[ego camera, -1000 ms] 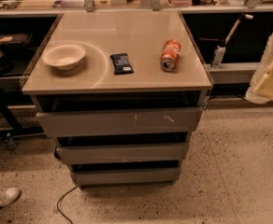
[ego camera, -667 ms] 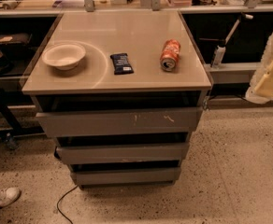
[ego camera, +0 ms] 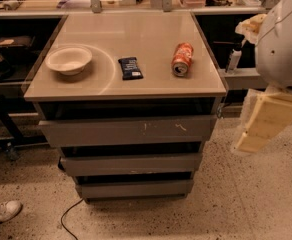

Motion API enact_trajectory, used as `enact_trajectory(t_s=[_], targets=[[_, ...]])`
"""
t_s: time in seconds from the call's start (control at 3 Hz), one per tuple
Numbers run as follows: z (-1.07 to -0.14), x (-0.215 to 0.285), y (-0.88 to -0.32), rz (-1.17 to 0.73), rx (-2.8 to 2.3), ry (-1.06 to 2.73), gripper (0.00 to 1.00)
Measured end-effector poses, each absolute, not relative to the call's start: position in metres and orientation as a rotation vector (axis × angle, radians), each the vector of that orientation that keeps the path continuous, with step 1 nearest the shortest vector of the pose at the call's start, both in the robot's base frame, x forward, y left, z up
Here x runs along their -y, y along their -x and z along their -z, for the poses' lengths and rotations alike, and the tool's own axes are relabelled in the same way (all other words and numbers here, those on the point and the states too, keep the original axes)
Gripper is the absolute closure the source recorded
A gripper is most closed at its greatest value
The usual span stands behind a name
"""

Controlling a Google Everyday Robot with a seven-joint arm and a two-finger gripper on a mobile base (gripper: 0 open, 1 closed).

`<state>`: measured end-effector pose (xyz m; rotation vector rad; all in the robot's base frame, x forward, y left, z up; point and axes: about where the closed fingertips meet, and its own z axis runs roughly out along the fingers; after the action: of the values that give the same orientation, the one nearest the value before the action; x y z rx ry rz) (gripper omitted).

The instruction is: Open middle drawer

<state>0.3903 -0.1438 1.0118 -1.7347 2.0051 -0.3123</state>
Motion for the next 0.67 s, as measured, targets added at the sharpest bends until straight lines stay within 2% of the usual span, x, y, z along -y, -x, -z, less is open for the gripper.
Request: enact_trajectory(t_s=[0.67], targets=[[-0.978, 0.128, -0.388, 0.281, -2.019, 1.752, 0.0]])
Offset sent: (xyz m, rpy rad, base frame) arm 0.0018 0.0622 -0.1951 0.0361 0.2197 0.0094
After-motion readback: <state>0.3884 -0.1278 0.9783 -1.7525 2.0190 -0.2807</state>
